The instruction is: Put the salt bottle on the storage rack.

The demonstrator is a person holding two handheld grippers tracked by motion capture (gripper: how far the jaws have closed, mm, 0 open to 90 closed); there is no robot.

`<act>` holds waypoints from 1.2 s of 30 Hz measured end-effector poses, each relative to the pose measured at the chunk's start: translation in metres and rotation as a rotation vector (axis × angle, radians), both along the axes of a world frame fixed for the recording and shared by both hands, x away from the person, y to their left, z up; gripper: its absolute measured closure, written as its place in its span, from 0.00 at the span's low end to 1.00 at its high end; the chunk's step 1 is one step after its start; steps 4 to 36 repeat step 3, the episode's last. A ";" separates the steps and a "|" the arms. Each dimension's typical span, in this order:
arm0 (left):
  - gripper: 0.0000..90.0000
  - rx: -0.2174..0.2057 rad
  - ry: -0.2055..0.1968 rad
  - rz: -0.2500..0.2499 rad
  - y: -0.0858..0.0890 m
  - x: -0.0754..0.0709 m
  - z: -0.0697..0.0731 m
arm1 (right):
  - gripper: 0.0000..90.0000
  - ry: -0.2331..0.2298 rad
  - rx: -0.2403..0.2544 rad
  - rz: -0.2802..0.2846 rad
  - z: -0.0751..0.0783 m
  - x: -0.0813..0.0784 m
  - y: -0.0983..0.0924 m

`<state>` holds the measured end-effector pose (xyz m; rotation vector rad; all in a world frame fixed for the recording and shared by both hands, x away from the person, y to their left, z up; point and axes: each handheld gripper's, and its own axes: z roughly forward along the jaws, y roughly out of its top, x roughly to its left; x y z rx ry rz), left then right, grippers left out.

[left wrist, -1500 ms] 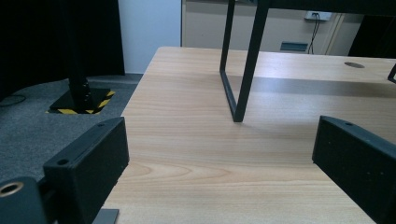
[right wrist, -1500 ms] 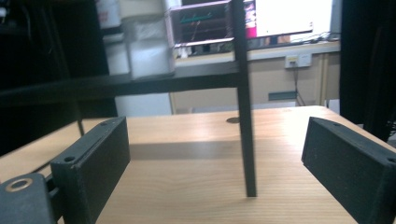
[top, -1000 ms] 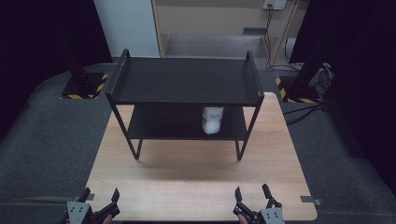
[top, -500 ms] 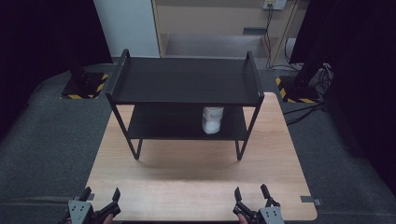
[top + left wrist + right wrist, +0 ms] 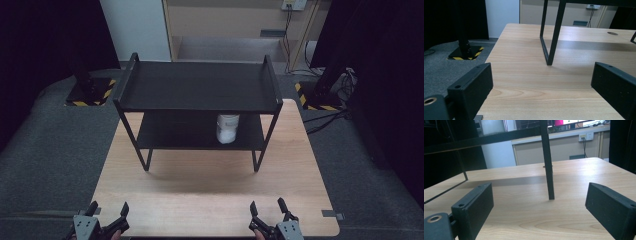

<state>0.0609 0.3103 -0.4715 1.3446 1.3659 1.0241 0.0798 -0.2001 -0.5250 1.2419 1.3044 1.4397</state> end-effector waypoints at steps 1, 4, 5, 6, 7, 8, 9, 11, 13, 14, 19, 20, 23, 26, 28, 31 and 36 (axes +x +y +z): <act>0.03 -0.003 -0.003 0.003 0.000 -0.001 0.000 | 0.09 -0.006 0.005 -0.001 0.001 -0.001 -0.001; 0.03 -0.004 -0.009 0.008 0.000 -0.004 0.001 | 0.09 -0.017 0.018 -0.001 0.003 -0.004 -0.001; 0.03 -0.004 -0.009 0.008 0.000 -0.004 0.001 | 0.09 -0.017 0.018 -0.001 0.003 -0.004 -0.001; 0.03 -0.004 -0.009 0.008 0.000 -0.004 0.001 | 0.09 -0.017 0.018 -0.001 0.003 -0.004 -0.001; 0.03 -0.004 -0.009 0.008 0.000 -0.004 0.001 | 0.09 -0.017 0.018 -0.001 0.003 -0.004 -0.001; 0.03 -0.004 -0.009 0.008 0.000 -0.004 0.001 | 0.09 -0.017 0.018 -0.001 0.003 -0.004 -0.001; 0.03 -0.004 -0.009 0.008 0.000 -0.004 0.001 | 0.09 -0.017 0.018 -0.001 0.003 -0.004 -0.001; 0.03 -0.004 -0.009 0.008 0.000 -0.004 0.001 | 0.09 -0.017 0.018 -0.001 0.003 -0.004 -0.001; 0.03 -0.004 -0.009 0.008 0.000 -0.004 0.001 | 0.09 -0.017 0.018 -0.001 0.003 -0.004 -0.001; 0.03 -0.004 -0.009 0.008 0.000 -0.004 0.001 | 0.09 -0.017 0.018 -0.001 0.003 -0.004 -0.001; 0.03 -0.004 -0.009 0.008 0.000 -0.004 0.001 | 0.09 -0.017 0.018 -0.001 0.003 -0.004 -0.001; 0.03 -0.004 -0.009 0.008 0.000 -0.004 0.001 | 0.09 -0.017 0.018 -0.001 0.003 -0.004 -0.001; 0.03 -0.004 -0.009 0.008 0.000 -0.004 0.001 | 0.09 -0.017 0.018 -0.001 0.003 -0.004 -0.001; 0.03 -0.004 -0.009 0.008 0.000 -0.004 0.001 | 0.09 -0.017 0.018 -0.001 0.003 -0.004 -0.001; 0.03 -0.004 -0.009 0.008 0.000 -0.004 0.001 | 0.09 -0.017 0.018 -0.001 0.003 -0.004 -0.001; 0.03 -0.004 -0.009 0.008 0.000 -0.004 0.001 | 0.09 -0.017 0.018 -0.001 0.003 -0.004 -0.001; 0.03 -0.004 -0.009 0.008 0.000 -0.004 0.001 | 0.09 -0.017 0.018 -0.001 0.003 -0.004 -0.001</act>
